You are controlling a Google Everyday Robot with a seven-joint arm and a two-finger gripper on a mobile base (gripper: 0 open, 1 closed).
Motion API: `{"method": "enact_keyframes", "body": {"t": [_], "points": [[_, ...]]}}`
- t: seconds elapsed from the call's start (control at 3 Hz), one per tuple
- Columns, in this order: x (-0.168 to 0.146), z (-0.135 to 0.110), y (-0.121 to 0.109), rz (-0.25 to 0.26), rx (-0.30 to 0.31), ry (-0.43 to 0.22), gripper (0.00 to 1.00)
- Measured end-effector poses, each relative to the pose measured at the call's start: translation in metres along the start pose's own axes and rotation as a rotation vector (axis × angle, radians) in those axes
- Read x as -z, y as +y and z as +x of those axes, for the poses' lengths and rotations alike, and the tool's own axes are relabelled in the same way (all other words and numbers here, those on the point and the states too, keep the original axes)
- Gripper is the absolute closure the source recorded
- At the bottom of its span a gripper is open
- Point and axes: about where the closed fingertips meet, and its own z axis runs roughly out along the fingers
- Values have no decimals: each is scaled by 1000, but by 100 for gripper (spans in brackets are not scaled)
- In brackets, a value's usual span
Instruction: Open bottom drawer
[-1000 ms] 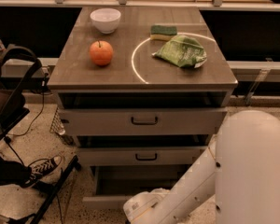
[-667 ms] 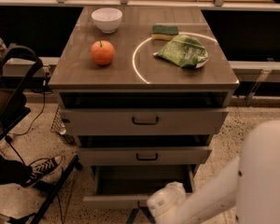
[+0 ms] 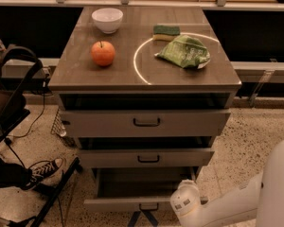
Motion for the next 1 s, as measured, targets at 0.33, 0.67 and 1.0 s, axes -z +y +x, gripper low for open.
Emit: {"method": "enact_keyframes", "body": {"t": [0.33, 0.67, 1.0], "points": [[-6, 2, 0, -12, -2, 12, 100], [-55, -11, 12, -106, 10, -43, 100], [-114, -23, 24, -203, 17, -100, 100]]}}
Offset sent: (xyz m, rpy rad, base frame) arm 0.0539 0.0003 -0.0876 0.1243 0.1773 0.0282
